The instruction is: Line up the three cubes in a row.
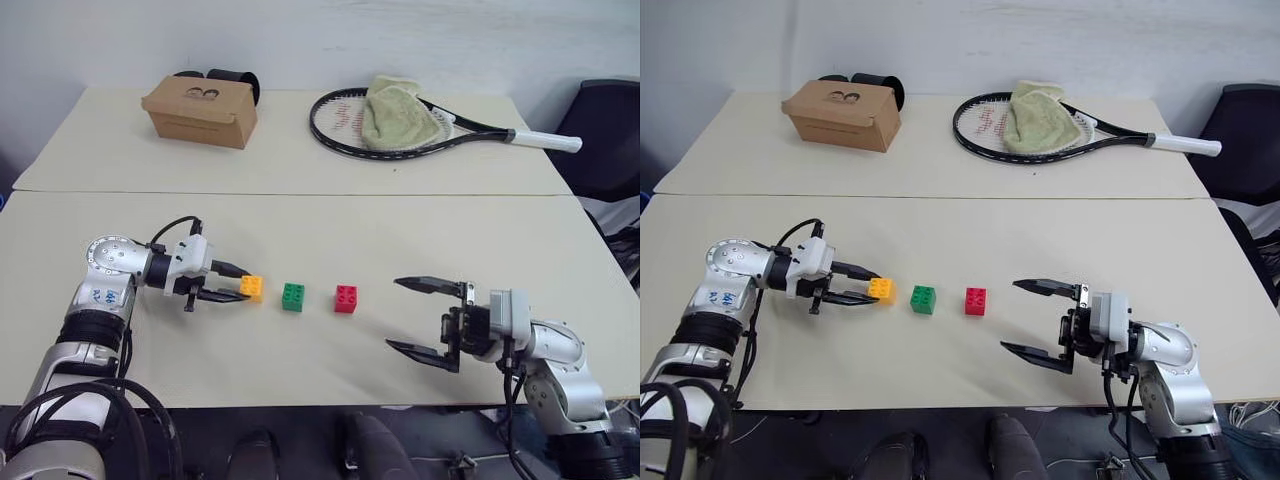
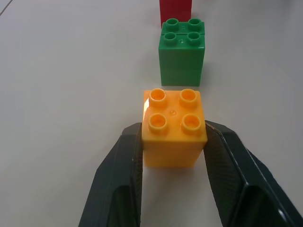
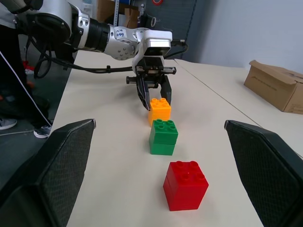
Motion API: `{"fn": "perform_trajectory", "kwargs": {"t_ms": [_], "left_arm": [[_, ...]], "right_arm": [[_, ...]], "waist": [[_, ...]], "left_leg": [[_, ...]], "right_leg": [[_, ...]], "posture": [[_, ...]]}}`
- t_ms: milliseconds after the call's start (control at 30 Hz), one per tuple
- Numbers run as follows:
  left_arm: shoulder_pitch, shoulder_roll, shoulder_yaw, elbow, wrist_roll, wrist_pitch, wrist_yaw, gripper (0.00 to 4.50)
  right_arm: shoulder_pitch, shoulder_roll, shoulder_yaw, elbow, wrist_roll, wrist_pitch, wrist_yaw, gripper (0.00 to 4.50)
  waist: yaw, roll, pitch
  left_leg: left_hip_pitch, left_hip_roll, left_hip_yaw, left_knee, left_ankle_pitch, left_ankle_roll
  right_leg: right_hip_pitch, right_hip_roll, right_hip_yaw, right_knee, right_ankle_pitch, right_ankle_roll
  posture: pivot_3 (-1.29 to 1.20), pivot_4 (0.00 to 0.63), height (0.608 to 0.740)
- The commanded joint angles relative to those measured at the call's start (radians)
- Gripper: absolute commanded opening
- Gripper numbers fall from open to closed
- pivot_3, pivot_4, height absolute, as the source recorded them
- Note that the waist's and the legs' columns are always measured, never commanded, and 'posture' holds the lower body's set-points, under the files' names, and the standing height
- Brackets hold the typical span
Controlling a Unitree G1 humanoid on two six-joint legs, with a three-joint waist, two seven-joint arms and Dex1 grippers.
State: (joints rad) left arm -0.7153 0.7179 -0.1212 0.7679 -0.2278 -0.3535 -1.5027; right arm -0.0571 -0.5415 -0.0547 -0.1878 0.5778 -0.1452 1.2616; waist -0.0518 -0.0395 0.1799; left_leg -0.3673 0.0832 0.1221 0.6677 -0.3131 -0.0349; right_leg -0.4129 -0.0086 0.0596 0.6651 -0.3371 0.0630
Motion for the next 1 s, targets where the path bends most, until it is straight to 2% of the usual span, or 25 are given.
{"fn": "perform_trajectory", "kwargs": {"t_ms": [33, 300, 567, 633, 767, 900, 1000], "left_arm": [[0.005, 0.035, -0.037, 0.002, -0.015, 0.017, -0.112, 1.46], [0.075, 0.131, -0.062, -0.144, -0.124, 0.131, -0.112, 1.46], [0.06, 0.113, -0.053, -0.063, -0.066, 0.079, -0.104, 1.46], [0.049, 0.099, -0.038, -0.048, -0.071, 0.073, -0.082, 2.19], [0.033, 0.084, -0.017, -0.017, -0.059, 0.058, -0.059, 3.28], [0.069, 0.115, 0.005, -0.042, -0.065, 0.073, -0.073, 4.49], [0.109, 0.146, 0.037, -0.083, -0.08, 0.078, -0.062, 4.49]], "right_arm": [[0.011, -0.015, -0.031, -0.038, 0.012, 0.0, -0.015, 4.5], [-0.02, -0.014, -0.023, -0.001, 0.011, -0.008, -0.01, 4.5], [-0.045, -0.008, -0.011, 0.02, 0.013, -0.006, 0.006, 4.5], [-0.046, -0.009, -0.011, 0.02, 0.014, -0.004, 0.009, 4.5], [-0.047, -0.011, -0.012, 0.022, 0.015, 0.0, 0.014, 4.5], [-0.05, -0.014, -0.01, 0.017, 0.02, 0.01, 0.021, 4.5], [-0.05, -0.017, -0.013, 0.011, 0.024, 0.019, 0.027, 4.5]], "waist": [[-0.002, 0.0, 0.0], [-0.004, 0.0, 0.0], [0.005, 0.0, 0.0], [0.007, 0.0, 0.0], [0.012, 0.0, 0.0], [0.01, 0.0, 0.0], [0.004, 0.0, 0.0]], "left_leg": [[0.0, 0.0, 0.0, 0.0, 0.0, 0.0], [0.0, 0.001, 0.0, 0.0, 0.0, 0.0], [0.0, 0.0, 0.0, 0.001, 0.0, 0.0], [0.0, -0.001, 0.0, 0.001, 0.0, 0.0], [-0.001, 0.0, 0.0, 0.001, 0.0, 0.0], [0.0, 0.0, 0.0, 0.0, 0.0, 0.0], [0.0, 0.001, 0.001, 0.0, 0.0, 0.0]], "right_leg": [[0.0, 0.0, 0.0, 0.001, 0.0, 0.0], [-0.001, 0.0, 0.001, 0.001, 0.0, 0.0], [0.0, 0.0, 0.0, 0.001, 0.0, 0.0], [0.0, 0.0, 0.0, 0.002, 0.0, 0.0], [-0.001, 0.0, -0.001, 0.001, 0.0, 0.0], [-0.001, 0.0, 0.0, 0.001, 0.0, 0.0], [-0.001, 0.0, 0.0, 0.002, 0.0, 0.0]], "posture": [[0.0, 0.15, 0.74], [0.0, 0.15, 0.74], [0.0, 0.15, 0.74], [0.0, 0.15, 0.74], [0.0, 0.15, 0.74], [0.0, 0.15, 0.74], [0.0, 0.15, 0.74]]}}
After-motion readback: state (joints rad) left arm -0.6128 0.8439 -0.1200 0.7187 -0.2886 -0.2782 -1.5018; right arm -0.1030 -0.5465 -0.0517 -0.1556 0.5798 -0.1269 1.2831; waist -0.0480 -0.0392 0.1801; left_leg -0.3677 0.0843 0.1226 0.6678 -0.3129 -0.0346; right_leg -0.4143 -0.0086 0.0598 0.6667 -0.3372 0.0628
